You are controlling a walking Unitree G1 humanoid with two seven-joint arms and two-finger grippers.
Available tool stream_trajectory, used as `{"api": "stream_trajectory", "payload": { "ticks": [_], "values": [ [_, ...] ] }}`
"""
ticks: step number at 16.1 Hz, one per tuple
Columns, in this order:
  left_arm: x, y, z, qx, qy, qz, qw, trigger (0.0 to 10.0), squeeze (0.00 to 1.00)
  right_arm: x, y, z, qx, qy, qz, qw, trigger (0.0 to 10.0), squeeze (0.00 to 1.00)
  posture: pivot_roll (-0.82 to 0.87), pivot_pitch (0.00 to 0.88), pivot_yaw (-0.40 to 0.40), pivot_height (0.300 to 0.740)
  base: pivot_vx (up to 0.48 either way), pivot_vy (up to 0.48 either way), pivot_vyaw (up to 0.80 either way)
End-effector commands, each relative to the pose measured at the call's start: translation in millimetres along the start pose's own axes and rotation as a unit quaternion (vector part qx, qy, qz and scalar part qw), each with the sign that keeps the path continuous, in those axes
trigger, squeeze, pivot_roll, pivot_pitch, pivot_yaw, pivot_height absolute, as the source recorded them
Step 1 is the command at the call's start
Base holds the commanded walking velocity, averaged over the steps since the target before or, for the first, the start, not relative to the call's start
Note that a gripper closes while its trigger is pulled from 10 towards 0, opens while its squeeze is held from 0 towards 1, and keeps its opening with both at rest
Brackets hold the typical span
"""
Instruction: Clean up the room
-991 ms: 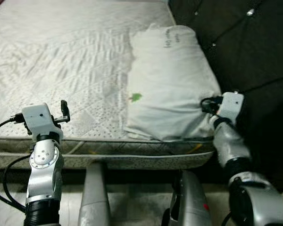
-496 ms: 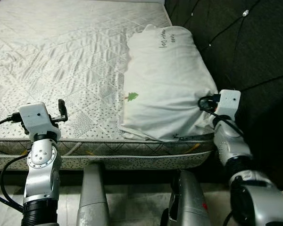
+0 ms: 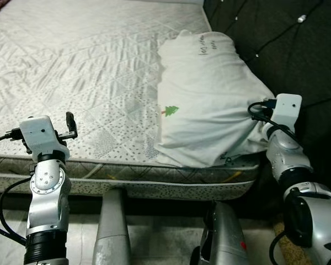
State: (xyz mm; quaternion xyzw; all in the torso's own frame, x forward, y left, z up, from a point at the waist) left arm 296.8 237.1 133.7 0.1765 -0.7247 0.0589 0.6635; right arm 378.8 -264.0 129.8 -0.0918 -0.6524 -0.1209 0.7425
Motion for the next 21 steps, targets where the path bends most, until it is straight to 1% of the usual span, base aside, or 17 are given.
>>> {"api": "stream_trajectory", "payload": {
  "ticks": [1,2,3,4,6,8,10,11,12,14,16,17,18,19,20,21],
  "values": [
    [-0.6,-0.1,3.3,0.002,-0.001,-0.001,1.0,10.0,0.0,32.4,-28.0,-2.2,-0.042,-0.071,0.016,0.996,0.0,0.0,0.17,0.0,-0.093,0.525,0.0,0.0,0.0],
    [-2.1,2.8,5.7,0.007,0.001,-0.001,1.0,10.0,0.0,19.3,-27.6,2.1,-0.035,-0.064,0.037,0.997,0.0,0.0,0.17,0.0,-0.096,0.525,0.0,0.0,0.0],
    [-4.4,5.8,7.0,0.012,0.004,-0.002,1.0,10.0,0.0,6.7,-27.2,6.1,-0.032,-0.054,0.046,0.997,0.0,0.0,0.17,0.0,-0.097,0.525,0.0,0.0,0.0],
    [-7.0,7.2,7.8,0.014,0.008,-0.003,1.0,10.0,0.0,-12.9,-25.6,13.3,-0.028,-0.035,0.049,0.998,0.0,0.0,0.17,0.0,-0.096,0.525,0.0,0.0,0.0],
    [-6.2,5.2,7.7,0.007,0.007,-0.004,1.0,10.0,0.0,-39.7,-21.2,26.5,-0.016,-0.014,0.058,0.998,0.0,0.0,0.16,0.0,-0.086,0.525,0.0,0.0,0.0],
    [-5.7,5.1,4.3,-0.001,0.007,-0.008,1.0,10.0,0.0,-56.9,-18.1,41.8,-0.006,-0.01,0.059,0.998,0.0,0.0,0.14,0.0,-0.065,0.525,0.0,0.0,0.0],
    [-4.2,4.2,1.7,-0.005,0.005,-0.01,1.0,10.0,0.0,-62.3,-21.2,49.6,-0.004,-0.01,0.062,0.998,0.0,0.0,0.13,0.0,-0.06,0.525,0.0,0.0,0.0],
    [-2.9,3.2,2.3,-0.006,0.003,-0.009,1.0,10.0,0.0,-68.0,-25.0,59.5,0.0,-0.005,0.067,0.998,0.0,0.0,0.13,0.0,-0.065,0.525,0.0,0.0,0.0],
    [-3.1,2.8,3.4,-0.006,0.003,-0.009,1.0,10.0,0.0,-70.2,-26.4,62.4,0.002,-0.001,0.07,0.998,0.0,0.0,0.13,0.0,-0.067,0.525,0.0,0.0,0.0],
    [-6.2,2.2,6.9,-0.004,0.007,-0.007,1.0,10.0,0.0,-65.2,-26.7,58.1,0.001,-0.001,0.075,0.997,0.0,0.0,0.13,0.0,-0.078,0.525,0.0,0.0,0.0],
    [-7.6,2.5,10.4,0.004,0.011,-0.004,1.0,10.0,0.0,-43.6,-28.5,39.5,-0.014,-0.016,0.078,0.997,0.0,0.0,0.15,0.0,-0.091,0.525,0.0,0.0,0.0],
    [-6.2,4.8,11.5,0.009,0.01,-0.003,1.0,10.0,0.0,-23.8,-30.2,26.4,-0.027,-0.032,0.077,0.996,0.0,0.0,0.16,0.0,-0.091,0.525,0.0,0.0,0.0],
    [-7.9,8.1,14.1,0.013,0.012,-0.005,1.0,10.0,0.0,-8.5,-32.8,17.2,-0.045,-0.04,0.07,0.996,0.0,0.0,0.15,0.0,-0.085,0.525,0.0,0.0,0.0],
    [-11.2,10.7,16.3,0.017,0.016,-0.006,1.0,10.0,0.0,-0.7,-32.8,13.0,-0.058,-0.044,0.059,0.996,0.0,0.0,0.14,0.0,-0.073,0.525,0.0,0.0,0.0],
    [-14.3,12.8,17.3,0.025,0.022,-0.008,0.999,10.0,0.0,9.2,-26.9,9.2,-0.062,-0.056,0.04,0.996,0.0,0.0,0.14,0.0,-0.057,0.525,0.0,0.0,0.0],
    [-14.6,12.6,17.5,0.024,0.023,-0.007,0.999,10.0,0.0,16.3,-17.5,7.5,-0.049,-0.072,0.034,0.996,0.0,0.0,0.13,0.0,-0.039,0.525,0.0,0.0,0.0]
  ]
}}
Point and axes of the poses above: a point about 5 cm out from each wrist's last joint towards the gripper, its own z axis pointing back from the gripper into the wrist, its own x axis along the axis of the wrist's last joint, y = z × x, the point moved 1 cm from there along -z, pointing out of the wrist towards the gripper, and after that the axes turned 7 degrees about -z, right-handed, at the moved point
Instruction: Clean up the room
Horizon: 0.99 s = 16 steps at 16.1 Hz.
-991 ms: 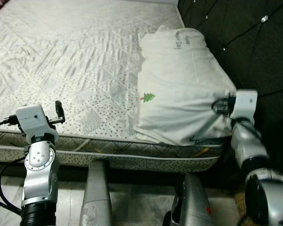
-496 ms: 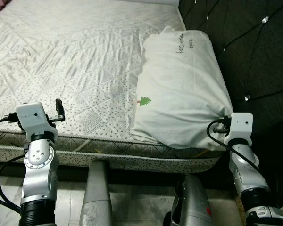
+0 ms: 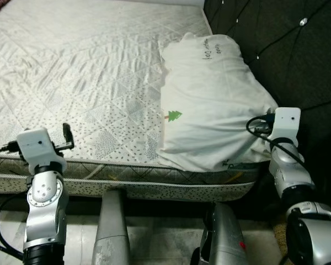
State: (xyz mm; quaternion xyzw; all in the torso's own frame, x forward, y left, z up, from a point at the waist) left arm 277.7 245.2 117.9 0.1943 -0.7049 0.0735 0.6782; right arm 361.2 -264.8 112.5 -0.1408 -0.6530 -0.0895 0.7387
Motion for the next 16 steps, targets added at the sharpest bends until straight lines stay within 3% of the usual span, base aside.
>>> {"api": "stream_trajectory", "payload": {
  "ticks": [1,2,3,4,5,7,10,12,16],
  "values": [
    [-0.2,-1.7,-1.1,0.001,0.0,0.003,1.0,10.0,0.0,42.4,9.4,-7.9,0.011,-0.085,-0.009,0.996,0.0,0.0,0.12,0.0,-0.032,0.525,0.0,0.0,0.0],
    [-0.2,-6.6,-4.2,-0.008,0.001,-0.002,1.0,10.0,0.0,41.0,36.2,-4.9,0.05,-0.088,-0.008,0.995,9.8,0.0,0.12,0.0,-0.026,0.525,0.0,0.0,0.0],
    [0.9,-10.0,-6.5,-0.014,0.0,-0.006,1.0,10.0,0.0,34.0,55.1,-1.3,0.072,-0.075,-0.02,0.994,10.0,0.0,0.12,0.0,-0.024,0.525,0.0,0.0,0.0],
    [2.2,-11.6,-8.1,-0.016,-0.001,-0.008,1.0,10.0,0.0,26.6,67.5,3.7,0.089,-0.069,-0.026,0.993,10.0,0.44,0.13,0.0,-0.029,0.525,0.0,0.0,0.0],
    [3.9,-12.1,-9.5,-0.017,-0.002,-0.008,1.0,10.0,0.0,20.2,74.7,7.4,0.099,-0.062,-0.03,0.993,10.0,1.0,0.13,0.0,-0.032,0.525,0.0,0.0,0.0],
    [6.3,-10.0,-10.0,-0.012,-0.006,-0.008,1.0,10.0,0.0,4.7,79.9,14.6,0.103,-0.037,-0.042,0.993,10.0,1.0,0.14,0.0,-0.048,0.525,0.0,0.0,0.0],
    [14.0,-18.8,-6.5,-0.024,-0.028,0.017,0.999,10.0,0.0,-7.2,78.3,18.9,0.109,-0.017,-0.033,0.993,10.0,1.0,0.14,0.0,-0.078,0.525,0.0,0.0,0.0],
    [9.9,-24.4,2.4,-0.023,-0.022,0.021,0.999,10.0,0.0,-13.3,61.1,18.5,0.077,-0.008,0.005,0.997,10.0,1.0,0.13,0.0,-0.09,0.525,0.0,0.0,0.0],
    [5.8,-26.8,6.6,-0.036,-0.014,0.018,0.999,10.0,0.0,0.1,32.1,21.5,0.038,-0.042,0.013,0.998,10.0,1.0,0.11,0.0,-0.072,0.525,0.0,0.0,0.0]
  ]
}}
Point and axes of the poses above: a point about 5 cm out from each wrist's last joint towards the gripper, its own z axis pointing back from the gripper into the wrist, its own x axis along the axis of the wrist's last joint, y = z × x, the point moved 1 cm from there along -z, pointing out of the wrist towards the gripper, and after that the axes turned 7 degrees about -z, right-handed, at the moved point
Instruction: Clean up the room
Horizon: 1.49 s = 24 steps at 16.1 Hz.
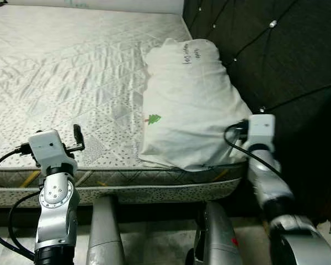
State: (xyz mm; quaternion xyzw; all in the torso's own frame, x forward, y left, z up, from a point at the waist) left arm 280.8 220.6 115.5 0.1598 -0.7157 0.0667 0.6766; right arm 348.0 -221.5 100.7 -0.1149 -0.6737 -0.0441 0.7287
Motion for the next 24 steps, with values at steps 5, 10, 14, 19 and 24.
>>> {"api": "stream_trajectory", "payload": {
  "ticks": [5,10,14,19,24],
  "values": [
    [9.2,-0.6,-5.9,-0.004,-0.014,-0.004,1.0,10.0,0.0,4.2,-23.0,29.8,0.026,-0.009,0.037,0.999,10.0,1.0,0.09,0.006,-0.074,0.525,0.0,0.0,0.0],
    [5.3,-9.3,-4.2,-0.008,-0.004,-0.005,1.0,10.0,0.0,111.4,49.0,-11.9,0.08,-0.161,-0.035,0.983,10.0,1.0,0.1,0.0,-0.075,0.525,0.0,0.0,0.0],
    [11.6,-6.5,-8.1,0.007,-0.014,0.001,1.0,10.0,0.0,56.0,95.2,-16.3,0.14,0.002,-0.05,0.989,10.0,1.0,0.14,0.0,-0.108,0.525,0.0,0.0,0.0],
    [9.0,-6.8,-8.1,-0.002,-0.014,0.004,1.0,10.0,0.0,-20.1,82.7,-6.0,0.107,0.219,-0.146,0.959,10.0,1.0,0.14,0.0,-0.095,0.525,0.0,0.0,0.0],
    [27.2,-10.7,-18.0,-0.01,-0.057,0.019,0.998,10.0,0.0,75.9,100.0,-11.0,0.186,-0.062,-0.175,0.965,10.0,1.0,0.12,0.0,-0.069,0.525,0.0,0.0,0.0]
  ]
}}
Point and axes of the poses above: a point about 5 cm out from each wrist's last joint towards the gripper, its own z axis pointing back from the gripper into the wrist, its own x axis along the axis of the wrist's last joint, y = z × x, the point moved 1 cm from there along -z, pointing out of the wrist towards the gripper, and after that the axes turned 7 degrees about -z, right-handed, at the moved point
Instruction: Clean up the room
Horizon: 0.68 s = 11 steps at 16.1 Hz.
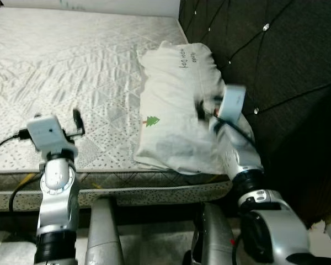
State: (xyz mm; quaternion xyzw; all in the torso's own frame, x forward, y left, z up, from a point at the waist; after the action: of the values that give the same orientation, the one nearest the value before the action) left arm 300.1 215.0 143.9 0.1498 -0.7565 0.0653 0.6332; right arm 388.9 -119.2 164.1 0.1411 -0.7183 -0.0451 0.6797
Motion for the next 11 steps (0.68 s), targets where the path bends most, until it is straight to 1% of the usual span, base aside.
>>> {"api": "stream_trajectory", "payload": {
  "ticks": [1,2,3,4,6,8,11],
  "values": [
    [-2.1,-3.0,-0.4,-0.005,0.003,0.001,1.0,10.0,0.0,4.3,6.4,2.8,0.018,-0.026,0.012,0.999,10.0,1.0,0.12,0.0,-0.066,0.525,0.0,0.0,0.0],
    [-3.2,-4.1,-1.1,-0.001,0.005,0.008,1.0,10.0,0.0,6.6,18.0,5.7,0.037,-0.048,0.026,0.998,10.0,0.73,0.12,0.0,-0.066,0.525,0.0,0.0,0.0],
    [-2.9,-5.4,-1.8,0.002,0.005,0.013,1.0,10.0,0.0,5.0,23.8,7.2,0.051,-0.051,0.014,0.997,10.0,0.0,0.12,0.0,-0.067,0.525,0.0,0.0,0.0],
    [-1.1,-7.8,-3.8,0.003,0.003,0.015,1.0,10.0,0.0,1.5,29.7,7.8,0.061,-0.046,0.024,0.997,10.0,0.0,0.13,0.0,-0.075,0.525,0.0,0.0,0.0],
    [0.2,-9.1,-5.4,0.002,-0.001,0.015,1.0,10.0,0.0,2.1,35.7,8.6,0.075,-0.053,0.031,0.995,10.0,0.0,0.13,0.0,-0.08,0.525,0.0,0.0,0.0],
    [-0.3,-9.0,-5.1,0.002,-0.001,0.016,1.0,10.0,0.0,3.8,39.7,5.7,0.079,-0.052,0.033,0.995,10.0,0.0,0.13,0.0,-0.082,0.55,0.0,0.0,0.0],
    [-1.8,-12.2,-4.5,-0.002,0.0,0.018,1.0,10.0,0.0,3.8,40.9,3.9,0.08,-0.051,0.027,0.995,10.0,0.0,0.13,0.0,-0.084,0.585,0.0,0.0,0.0]
  ]
}}
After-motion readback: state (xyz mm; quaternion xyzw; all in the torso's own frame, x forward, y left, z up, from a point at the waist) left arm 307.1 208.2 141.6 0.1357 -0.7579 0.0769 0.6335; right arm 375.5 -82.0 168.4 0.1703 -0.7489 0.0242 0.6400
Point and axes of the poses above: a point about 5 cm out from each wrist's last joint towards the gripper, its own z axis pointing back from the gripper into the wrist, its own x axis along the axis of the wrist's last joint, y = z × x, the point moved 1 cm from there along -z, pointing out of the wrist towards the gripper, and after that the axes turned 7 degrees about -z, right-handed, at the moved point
